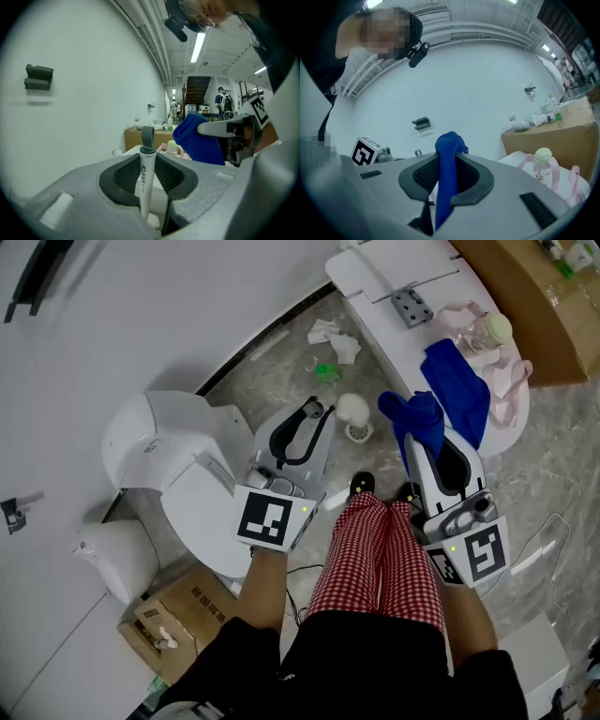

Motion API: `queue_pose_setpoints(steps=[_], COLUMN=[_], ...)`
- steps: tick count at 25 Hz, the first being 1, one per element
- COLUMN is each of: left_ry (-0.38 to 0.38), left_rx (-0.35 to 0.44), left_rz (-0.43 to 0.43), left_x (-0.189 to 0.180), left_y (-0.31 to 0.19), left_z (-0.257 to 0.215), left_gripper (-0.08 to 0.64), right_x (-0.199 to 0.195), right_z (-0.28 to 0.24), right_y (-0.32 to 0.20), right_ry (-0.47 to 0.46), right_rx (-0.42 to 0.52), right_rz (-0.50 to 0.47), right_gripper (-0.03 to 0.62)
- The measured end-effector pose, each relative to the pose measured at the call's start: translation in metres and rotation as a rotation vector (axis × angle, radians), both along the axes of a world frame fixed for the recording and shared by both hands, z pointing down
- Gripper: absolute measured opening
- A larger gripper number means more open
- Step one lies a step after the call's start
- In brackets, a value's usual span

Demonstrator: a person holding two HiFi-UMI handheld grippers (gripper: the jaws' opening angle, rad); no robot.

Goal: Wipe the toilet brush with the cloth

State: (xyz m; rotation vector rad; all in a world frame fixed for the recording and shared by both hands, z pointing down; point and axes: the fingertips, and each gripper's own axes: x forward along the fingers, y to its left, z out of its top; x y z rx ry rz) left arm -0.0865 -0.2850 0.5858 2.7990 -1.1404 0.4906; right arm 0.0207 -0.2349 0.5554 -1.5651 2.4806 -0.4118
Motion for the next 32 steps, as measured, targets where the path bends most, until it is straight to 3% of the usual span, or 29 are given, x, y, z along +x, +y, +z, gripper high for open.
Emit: queue_pose_setpoints(steps=[11, 22, 32], left_ry=[0.022, 0.060, 0.048], left_rx=[0.033, 0.062, 0.099], left_rz=[0.023, 0.103, 0.164], left_x=[0.010, 0.030, 0.034], left_y=[0.000, 0.008, 0.020], left_z=[-0.057, -0.119, -0.165], left_gripper=[0.101, 0.101, 0.101], right_x=[-0.003, -0.006, -0.024], right_z=[-0.048, -0.111, -0.157], right_y=[-0.009, -0.019, -0.019], right_ry=[-0.030, -0.060, -0.070], right_rx=[0.064, 0.158, 0.230], right_rz=[-0.020, -0.068, -0.129], right_gripper=[0.064, 0.064, 0.064])
